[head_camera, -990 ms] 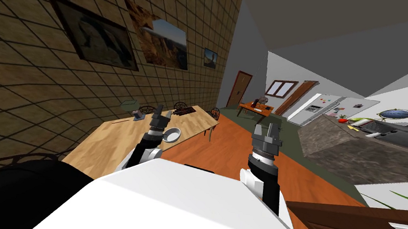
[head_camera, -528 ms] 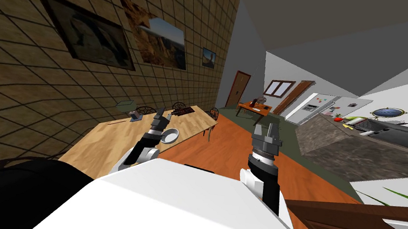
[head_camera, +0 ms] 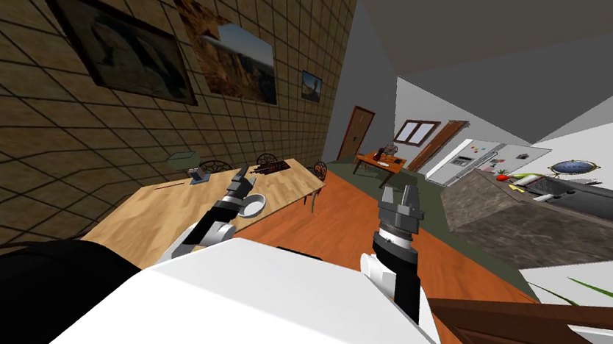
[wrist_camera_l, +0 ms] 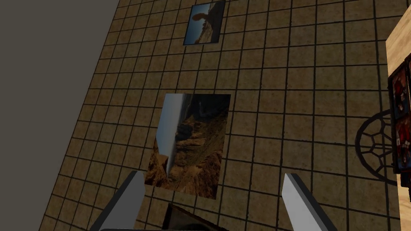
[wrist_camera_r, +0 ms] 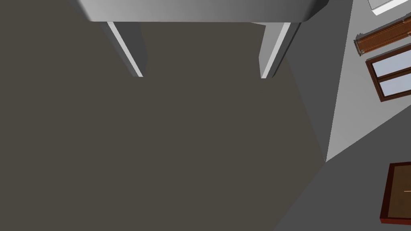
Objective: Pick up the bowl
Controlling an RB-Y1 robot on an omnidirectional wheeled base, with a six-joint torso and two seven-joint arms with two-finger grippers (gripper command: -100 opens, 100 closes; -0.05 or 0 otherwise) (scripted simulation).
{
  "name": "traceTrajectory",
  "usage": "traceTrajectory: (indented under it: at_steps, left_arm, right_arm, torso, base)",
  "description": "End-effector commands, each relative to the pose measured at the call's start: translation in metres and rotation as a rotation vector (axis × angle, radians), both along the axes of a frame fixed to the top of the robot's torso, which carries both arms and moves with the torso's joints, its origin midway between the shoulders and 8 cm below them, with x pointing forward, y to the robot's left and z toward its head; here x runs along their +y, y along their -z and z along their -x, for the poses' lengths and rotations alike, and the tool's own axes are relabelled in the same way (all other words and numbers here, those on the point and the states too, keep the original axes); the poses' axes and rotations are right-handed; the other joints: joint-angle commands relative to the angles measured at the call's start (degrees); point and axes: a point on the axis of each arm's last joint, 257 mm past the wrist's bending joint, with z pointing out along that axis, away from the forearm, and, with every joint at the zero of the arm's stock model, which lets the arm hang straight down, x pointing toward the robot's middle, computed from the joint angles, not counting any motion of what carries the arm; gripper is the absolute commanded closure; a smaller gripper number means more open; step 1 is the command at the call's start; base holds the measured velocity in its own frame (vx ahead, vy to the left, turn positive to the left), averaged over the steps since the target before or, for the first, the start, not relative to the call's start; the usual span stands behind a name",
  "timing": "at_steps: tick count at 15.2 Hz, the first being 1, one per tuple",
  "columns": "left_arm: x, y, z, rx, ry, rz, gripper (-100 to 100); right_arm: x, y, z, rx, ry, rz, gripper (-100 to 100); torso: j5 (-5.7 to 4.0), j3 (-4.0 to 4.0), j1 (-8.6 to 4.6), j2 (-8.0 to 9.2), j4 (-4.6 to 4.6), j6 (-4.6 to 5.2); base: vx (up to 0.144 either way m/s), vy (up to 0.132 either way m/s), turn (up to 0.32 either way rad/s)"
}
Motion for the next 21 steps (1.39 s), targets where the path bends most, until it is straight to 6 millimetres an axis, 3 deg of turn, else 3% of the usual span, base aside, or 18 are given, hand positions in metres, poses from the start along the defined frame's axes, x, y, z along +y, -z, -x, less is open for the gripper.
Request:
traceTrajectory:
  at_steps: [1,5,6,8,9,11,12,14,15,18,19,21]
  left_arm:
    - [0.01,0.014,-0.004,0.052,-0.014,0.019,-100]
    - [0.024,0.037,-0.006,0.133,-0.038,0.048,-100]
    - [0.036,0.05,-0.005,0.171,-0.057,0.074,-100]
    - [0.037,0.058,-0.006,0.201,-0.062,0.079,-100]
    - [0.05,0.07,-0.003,0.235,-0.082,0.106,-100]
    - [0.051,0.079,-0.004,0.27,-0.088,0.112,-100]
    - [0.064,0.093,0.0,0.309,-0.111,0.143,-100]
    - [0.065,0.1,0.0,0.338,-0.116,0.149,-100]
    - [0.077,0.113,0.005,0.37,-0.139,0.181,-100]
    - [0.078,0.122,0.006,0.406,-0.146,0.188,-100]
    - [0.09,0.137,0.012,0.446,-0.172,0.224,-100]
    - [0.091,0.144,0.014,0.473,-0.177,0.23,-100]
  right_arm:
    - [0.0,0.0,0.0,0.0,0.0,0.0,0]
    - [0.0,0.0,0.0,0.0,0.0,0.0,0]
    - [0.0,0.0,0.0,0.0,0.0,0.0,0]
    - [0.0,0.0,0.0,0.0,0.0,0.0,0]
    - [0.0,0.0,0.0,0.0,0.0,0.0,0]
    - [0.0,0.0,0.0,0.0,0.0,0.0,0]
    - [0.0,0.0,0.0,0.0,0.0,0.0,0]
    - [0.0,0.0,0.0,0.0,0.0,0.0,0]
    - [0.0,0.0,0.0,0.0,0.0,0.0,0]
    - [0.0,0.0,0.0,0.0,0.0,0.0,0]
    - [0.0,0.0,0.0,0.0,0.0,0.0,0]
    - [0.0,0.0,0.0,0.0,0.0,0.0,0]
  torso:
    - [0.0,0.0,0.0,0.0,0.0,0.0]
    - [0.0,0.0,-0.03,0.0,0.0,0.0]
    - [0.0,0.0,-0.01,0.0,0.0,0.0]
    - [0.0,-0.01,-0.02,-0.02,0.0,0.0]
    - [0.0,-0.01,-0.01,-0.01,0.0,0.0]
    - [-0.01,-0.01,-0.04,-0.02,-0.01,0.0]
    - [-0.01,-0.01,-0.02,-0.02,-0.01,-0.01]
    - [0.0,-0.03,-0.03,-0.05,-0.01,0.0]
    - [0.0,-0.02,-0.01,-0.04,-0.01,0.0]
    - [0.0,-0.02,0.0,-0.03,-0.01,0.0]
    - [0.0,0.0,0.02,0.01,0.0,0.0]
    - [0.0,-0.01,0.0,-0.01,0.0,-0.01]
  base:
    - [0.031,-0.024,-0.04]
    - [0.023,-0.026,-0.026]
    - [0.03,-0.028,-0.032]
    - [0.03,-0.025,-0.028]
    - [0.028,-0.033,-0.047]
    - [0.032,-0.028,-0.027]
    - [0.039,-0.027,-0.046]
    - [0.038,-0.027,-0.028]
    - [0.034,-0.025,-0.039]
    - [0.027,-0.019,-0.018]
    - [0.028,-0.02,-0.048]
    - [0.031,-0.02,-0.03]
